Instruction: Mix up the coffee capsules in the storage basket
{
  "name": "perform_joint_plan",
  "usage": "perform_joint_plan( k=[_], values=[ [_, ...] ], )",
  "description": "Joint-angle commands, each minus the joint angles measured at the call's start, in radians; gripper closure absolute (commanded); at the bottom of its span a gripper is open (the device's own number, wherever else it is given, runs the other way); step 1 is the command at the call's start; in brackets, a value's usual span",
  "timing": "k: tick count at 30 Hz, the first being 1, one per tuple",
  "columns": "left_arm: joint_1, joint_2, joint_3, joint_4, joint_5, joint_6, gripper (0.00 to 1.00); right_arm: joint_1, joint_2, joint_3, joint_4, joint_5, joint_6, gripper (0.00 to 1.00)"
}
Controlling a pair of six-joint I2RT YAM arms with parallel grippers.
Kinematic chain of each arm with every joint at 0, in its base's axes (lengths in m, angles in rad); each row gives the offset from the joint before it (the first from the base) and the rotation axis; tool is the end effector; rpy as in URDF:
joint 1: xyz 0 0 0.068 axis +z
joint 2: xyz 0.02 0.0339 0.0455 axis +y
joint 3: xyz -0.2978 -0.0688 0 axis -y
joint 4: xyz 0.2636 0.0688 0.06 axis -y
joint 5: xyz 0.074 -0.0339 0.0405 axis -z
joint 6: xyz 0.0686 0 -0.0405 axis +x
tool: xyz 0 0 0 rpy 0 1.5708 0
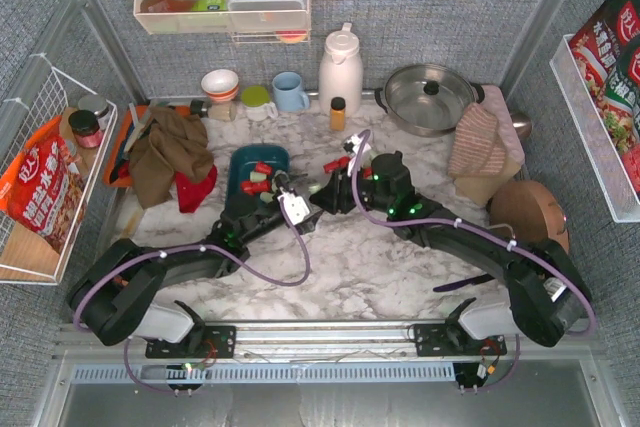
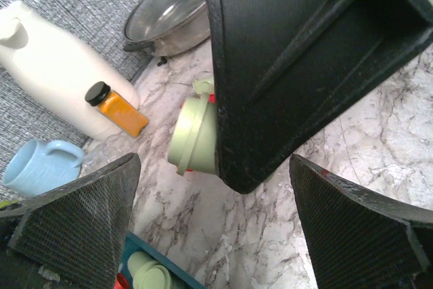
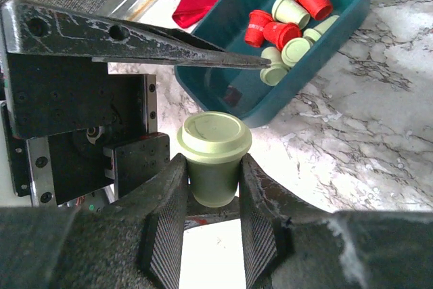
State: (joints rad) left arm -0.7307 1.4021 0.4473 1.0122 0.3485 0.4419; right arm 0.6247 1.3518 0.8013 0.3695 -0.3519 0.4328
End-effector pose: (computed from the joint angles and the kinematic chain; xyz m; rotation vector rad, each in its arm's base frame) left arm 0.2149 -0.2240 0.2345 1.0707 1.1029 -0.4935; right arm 0.2680 0.2224 0.2925 -0.4496 1.8132 1.0607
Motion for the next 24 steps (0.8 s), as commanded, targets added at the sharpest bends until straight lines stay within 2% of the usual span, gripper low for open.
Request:
perform_joint_plan(
  k=[1,14,24],
  values=[
    [0.000,-0.022,-0.002,0.054,-0.024,0.029,0.01,0.003,0.019,0.022,0.035,-0.027,0.013,0.81],
    [-0.014,-0.045,-0.032,0.094,0.049,0.052,0.01,0.005,0.064,0.058,0.010,-0.047,0.035,0.81],
    [-0.018,-0.042,-0.029,0.084,0.017,0.076,0.31,0.007,0.071,0.057,0.002,-0.045,0.026,0.78]
  ],
)
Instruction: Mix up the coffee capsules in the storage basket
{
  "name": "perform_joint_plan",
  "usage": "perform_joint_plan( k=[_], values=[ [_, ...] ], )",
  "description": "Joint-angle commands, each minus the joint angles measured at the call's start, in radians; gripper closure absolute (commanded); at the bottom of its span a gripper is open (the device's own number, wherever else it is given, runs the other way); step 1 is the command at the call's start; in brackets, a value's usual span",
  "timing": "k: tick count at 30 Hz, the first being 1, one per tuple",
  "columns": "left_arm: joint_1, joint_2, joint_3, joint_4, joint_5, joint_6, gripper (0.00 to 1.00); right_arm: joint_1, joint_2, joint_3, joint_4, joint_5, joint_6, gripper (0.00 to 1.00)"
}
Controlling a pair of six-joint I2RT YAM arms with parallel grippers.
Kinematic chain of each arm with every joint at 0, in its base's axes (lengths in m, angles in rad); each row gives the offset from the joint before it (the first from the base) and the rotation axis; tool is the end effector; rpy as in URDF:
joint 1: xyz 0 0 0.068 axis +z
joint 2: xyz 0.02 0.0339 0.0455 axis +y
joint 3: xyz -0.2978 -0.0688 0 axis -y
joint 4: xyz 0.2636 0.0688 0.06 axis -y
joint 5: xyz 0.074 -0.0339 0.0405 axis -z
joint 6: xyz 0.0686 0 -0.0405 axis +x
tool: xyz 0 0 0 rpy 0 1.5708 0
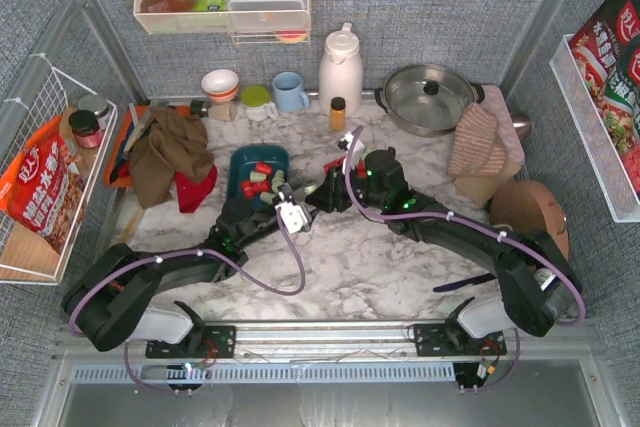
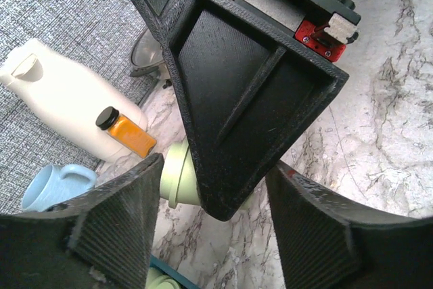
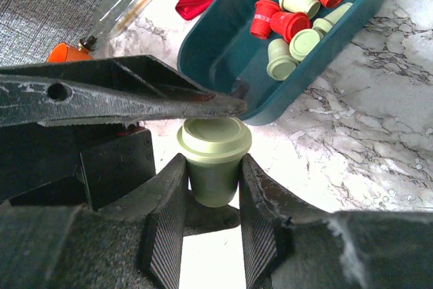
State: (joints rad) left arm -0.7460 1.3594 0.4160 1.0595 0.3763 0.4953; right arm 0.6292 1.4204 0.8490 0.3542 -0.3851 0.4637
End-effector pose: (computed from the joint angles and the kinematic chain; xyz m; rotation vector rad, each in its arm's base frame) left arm 0.2015 -0.2206 0.2425 1.0940 0.9978 -0.4769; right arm 0.2790 0.2350 0.2862 -0.4522 1.8629 1.1062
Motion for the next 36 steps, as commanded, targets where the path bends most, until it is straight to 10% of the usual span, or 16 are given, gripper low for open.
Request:
perform_joint_plan(
  k=[1,14,36],
  values=[
    [-0.003,0.001,0.003,0.033,-0.020,0.028,0.34,0.002,0.001,0.010,0.017,-0.012,-0.005,0.77],
    [-0.003,-0.013,0.010,0.007,-0.061,0.044,0.64,0.002,-0.036,0.006,-0.028,0.039,-0.043,0.50],
    [0.055,-0.005,0.074,-0.011,-0.353,-0.240,0.81,-0.003,-0.331,-0.160,-0.100,0.712,-0.180,0.01]
  ],
)
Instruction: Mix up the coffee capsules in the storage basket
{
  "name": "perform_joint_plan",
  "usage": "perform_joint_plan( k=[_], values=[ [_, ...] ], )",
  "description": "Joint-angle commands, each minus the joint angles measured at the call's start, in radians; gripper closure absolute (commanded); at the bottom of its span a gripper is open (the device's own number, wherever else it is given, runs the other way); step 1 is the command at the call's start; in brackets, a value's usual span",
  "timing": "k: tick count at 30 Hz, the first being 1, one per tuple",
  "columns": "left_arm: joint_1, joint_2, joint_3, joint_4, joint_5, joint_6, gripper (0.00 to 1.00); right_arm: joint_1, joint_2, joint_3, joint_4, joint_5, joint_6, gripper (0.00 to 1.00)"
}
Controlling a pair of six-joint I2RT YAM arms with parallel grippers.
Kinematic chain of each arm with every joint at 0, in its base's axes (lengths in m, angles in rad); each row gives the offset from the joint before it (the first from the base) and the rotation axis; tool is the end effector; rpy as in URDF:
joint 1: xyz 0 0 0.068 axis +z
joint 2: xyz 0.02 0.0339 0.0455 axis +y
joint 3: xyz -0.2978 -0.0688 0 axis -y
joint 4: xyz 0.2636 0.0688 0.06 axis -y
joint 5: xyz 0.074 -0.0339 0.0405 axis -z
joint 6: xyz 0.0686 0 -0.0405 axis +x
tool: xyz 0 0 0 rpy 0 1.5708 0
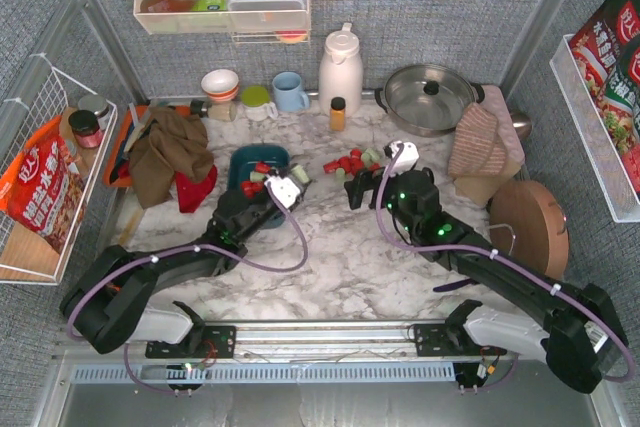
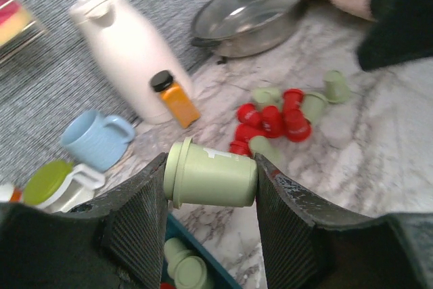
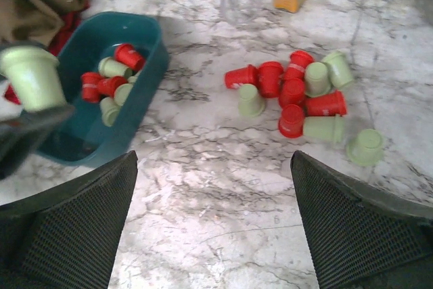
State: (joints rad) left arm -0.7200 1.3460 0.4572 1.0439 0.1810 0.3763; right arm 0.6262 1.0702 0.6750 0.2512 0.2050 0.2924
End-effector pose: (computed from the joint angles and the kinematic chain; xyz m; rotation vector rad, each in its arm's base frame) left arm 0.2220 -0.2111 0.2588 0.8703 1.1358 -0.4116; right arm 0.2376 0.1546 0.3084 -0.1356 1.7326 0.5046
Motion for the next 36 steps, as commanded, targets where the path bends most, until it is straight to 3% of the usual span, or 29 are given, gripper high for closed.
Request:
perform_joint_plan(
  k=[1,7,14,23,31,33,36],
  values=[
    [0.042,0.011,0.049,-0.029,-0.201,-0.165,0.80,-0.001,0.028,0.020,-0.004,0.134,-0.005,0.01],
    [0.158,0.071,0.269,-0.400,-0.466,-0.451,0.80,-0.002,0.067,0.039,-0.028,0.157,0.012,0.01],
    [0.260,0.292,0.535,-0.784,-0.435,-0.620,0.86,-0.004,0.090,0.047,-0.031,0.130,-0.001,0.01],
    [0.377,0.483,0.703,-0.960,-0.315,-0.655,0.86,-0.004,0.112,0.052,-0.027,0.096,-0.005,0.01],
    [0.398,0.546,0.759,-1.043,-0.366,-0.611,0.78,-0.004,0.126,0.055,-0.027,0.082,-0.003,0.01],
    [0.398,0.551,0.766,-1.055,-0.381,-0.611,0.74,-0.004,0.126,0.055,-0.027,0.080,-0.005,0.01],
    [0.398,0.551,0.770,-1.070,-0.416,-0.616,0.59,-0.004,0.126,0.055,-0.027,0.075,-0.008,0.01]
  ],
)
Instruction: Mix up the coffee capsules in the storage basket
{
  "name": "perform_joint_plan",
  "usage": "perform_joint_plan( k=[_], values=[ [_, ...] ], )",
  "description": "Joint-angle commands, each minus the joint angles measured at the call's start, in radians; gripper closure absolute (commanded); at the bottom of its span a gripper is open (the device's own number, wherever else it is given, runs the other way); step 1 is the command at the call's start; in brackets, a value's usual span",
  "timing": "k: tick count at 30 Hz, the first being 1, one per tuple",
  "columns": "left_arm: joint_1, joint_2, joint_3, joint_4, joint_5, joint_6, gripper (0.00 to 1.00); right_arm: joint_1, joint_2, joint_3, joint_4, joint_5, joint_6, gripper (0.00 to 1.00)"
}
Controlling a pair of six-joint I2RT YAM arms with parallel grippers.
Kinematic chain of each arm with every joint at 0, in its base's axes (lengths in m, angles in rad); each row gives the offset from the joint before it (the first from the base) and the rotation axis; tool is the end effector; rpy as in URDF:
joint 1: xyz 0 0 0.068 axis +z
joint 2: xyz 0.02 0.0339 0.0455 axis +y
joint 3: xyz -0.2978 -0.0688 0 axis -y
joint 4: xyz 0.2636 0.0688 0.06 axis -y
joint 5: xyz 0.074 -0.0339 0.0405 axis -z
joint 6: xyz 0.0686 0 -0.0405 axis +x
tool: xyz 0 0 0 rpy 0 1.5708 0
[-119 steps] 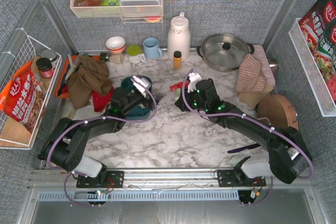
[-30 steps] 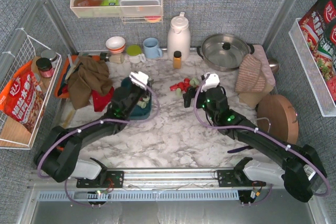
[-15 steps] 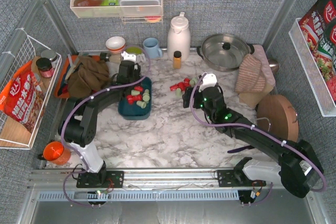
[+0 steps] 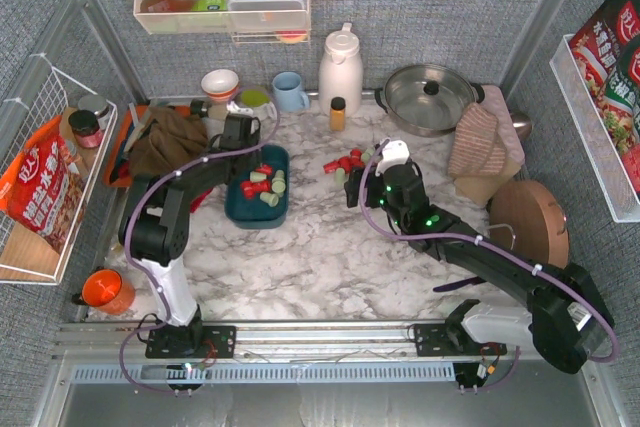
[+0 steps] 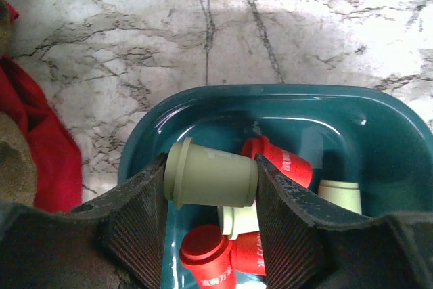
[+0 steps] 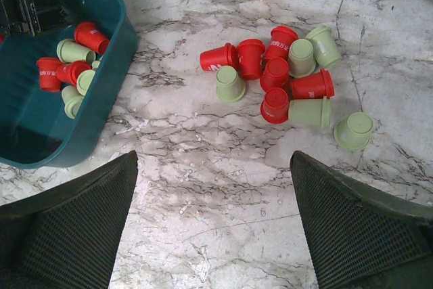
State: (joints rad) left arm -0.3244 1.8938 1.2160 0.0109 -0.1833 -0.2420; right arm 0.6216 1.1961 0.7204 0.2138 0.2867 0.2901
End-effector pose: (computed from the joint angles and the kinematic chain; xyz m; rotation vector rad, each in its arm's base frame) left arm 0.4482 -0.1375 0.1898 -0.0075 2.2266 -0.1054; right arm 0.2616 0.1635 0.2871 -0.1019 1.8356 0.3804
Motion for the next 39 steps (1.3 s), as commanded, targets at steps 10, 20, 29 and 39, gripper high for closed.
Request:
perform_joint_plan(
  k=[10,20,29,39],
  values=[
    [0.002,-0.026,-0.001,-0.013,-0.016,0.007,0.43,0.001,0.019,0.016,0.007,-0.004,-0.012,0.01],
    [0.002,-0.107,-0.053,0.049,0.025,0.020,0.13,-0.010,0.092,0.057,-0.075,0.133,0.002,0.01],
    [0.001,-0.272,-0.127,0.147,0.118,0.013,0.01,-0.051,0.164,0.056,-0.080,0.234,0.017,0.07],
    [-0.030,-0.453,-0.276,0.332,0.201,0.074,0.01,-0.211,0.327,0.141,-0.118,0.116,0.078,0.15]
  ],
)
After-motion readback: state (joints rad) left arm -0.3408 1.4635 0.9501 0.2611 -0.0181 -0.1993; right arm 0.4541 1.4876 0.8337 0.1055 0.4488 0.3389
